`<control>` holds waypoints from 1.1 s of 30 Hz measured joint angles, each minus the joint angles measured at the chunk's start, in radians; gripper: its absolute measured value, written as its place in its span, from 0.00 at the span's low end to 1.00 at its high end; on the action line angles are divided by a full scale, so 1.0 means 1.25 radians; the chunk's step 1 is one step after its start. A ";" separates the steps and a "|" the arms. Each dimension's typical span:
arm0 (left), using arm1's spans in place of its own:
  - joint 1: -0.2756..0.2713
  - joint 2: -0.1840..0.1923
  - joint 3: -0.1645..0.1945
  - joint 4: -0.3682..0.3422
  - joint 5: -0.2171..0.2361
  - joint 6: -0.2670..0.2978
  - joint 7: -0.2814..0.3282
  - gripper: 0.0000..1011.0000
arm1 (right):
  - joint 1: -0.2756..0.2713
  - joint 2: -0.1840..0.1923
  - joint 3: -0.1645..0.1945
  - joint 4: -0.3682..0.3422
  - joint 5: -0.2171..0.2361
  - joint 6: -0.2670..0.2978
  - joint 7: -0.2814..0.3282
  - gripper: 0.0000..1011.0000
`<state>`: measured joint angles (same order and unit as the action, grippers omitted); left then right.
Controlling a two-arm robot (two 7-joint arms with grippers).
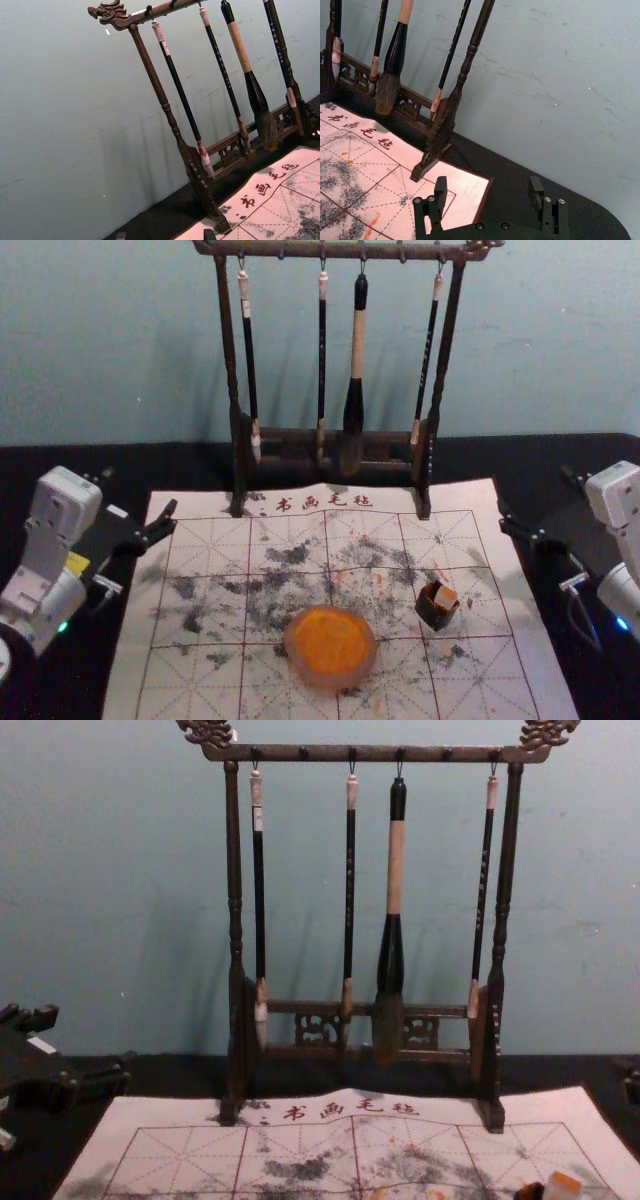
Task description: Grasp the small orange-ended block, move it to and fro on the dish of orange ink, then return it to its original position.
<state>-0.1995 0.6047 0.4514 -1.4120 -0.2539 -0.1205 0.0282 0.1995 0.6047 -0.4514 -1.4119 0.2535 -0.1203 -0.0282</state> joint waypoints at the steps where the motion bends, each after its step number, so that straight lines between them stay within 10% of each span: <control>1: 0.000 0.000 0.000 0.000 0.000 0.000 0.000 0.99 | 0.000 0.000 0.000 0.000 0.000 0.000 0.000 0.99; 33: 0.000 0.000 0.000 0.000 0.000 0.000 0.000 0.99 | 0.000 0.000 0.000 0.000 0.000 0.000 0.000 0.99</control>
<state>-0.1995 0.6047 0.4514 -1.4120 -0.2539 -0.1205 0.0283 0.1995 0.6047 -0.4514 -1.4119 0.2539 -0.1205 -0.0282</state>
